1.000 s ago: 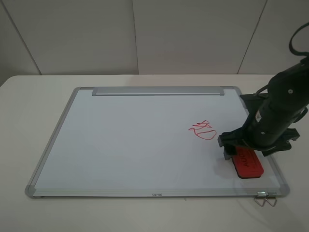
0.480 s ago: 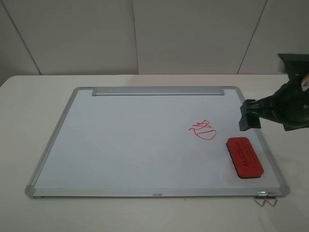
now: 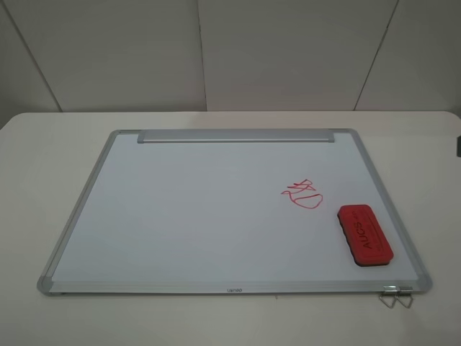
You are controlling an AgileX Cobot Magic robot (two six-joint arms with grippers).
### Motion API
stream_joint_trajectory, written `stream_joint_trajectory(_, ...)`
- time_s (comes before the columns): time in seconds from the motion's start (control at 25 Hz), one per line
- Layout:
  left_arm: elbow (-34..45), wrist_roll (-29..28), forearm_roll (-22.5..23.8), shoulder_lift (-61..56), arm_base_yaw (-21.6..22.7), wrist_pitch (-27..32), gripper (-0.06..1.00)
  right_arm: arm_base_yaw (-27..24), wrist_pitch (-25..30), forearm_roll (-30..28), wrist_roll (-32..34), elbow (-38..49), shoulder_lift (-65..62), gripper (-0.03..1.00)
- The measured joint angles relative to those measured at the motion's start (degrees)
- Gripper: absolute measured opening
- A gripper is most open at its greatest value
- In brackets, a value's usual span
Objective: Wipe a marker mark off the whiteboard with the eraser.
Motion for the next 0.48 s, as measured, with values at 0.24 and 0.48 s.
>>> stream_joint_trajectory(0.24, 0.0, 0.0, 0.0, 0.0, 0.0, 0.0, 0.77, 0.0, 0.5, -0.7, 0.0, 0.0, -14.7, 0.82)
stream_joint_trajectory(0.48, 0.0, 0.0, 0.0, 0.0, 0.0, 0.0, 0.77, 0.0, 3.4, 2.6, 0.0, 0.0, -24.7, 0.82)
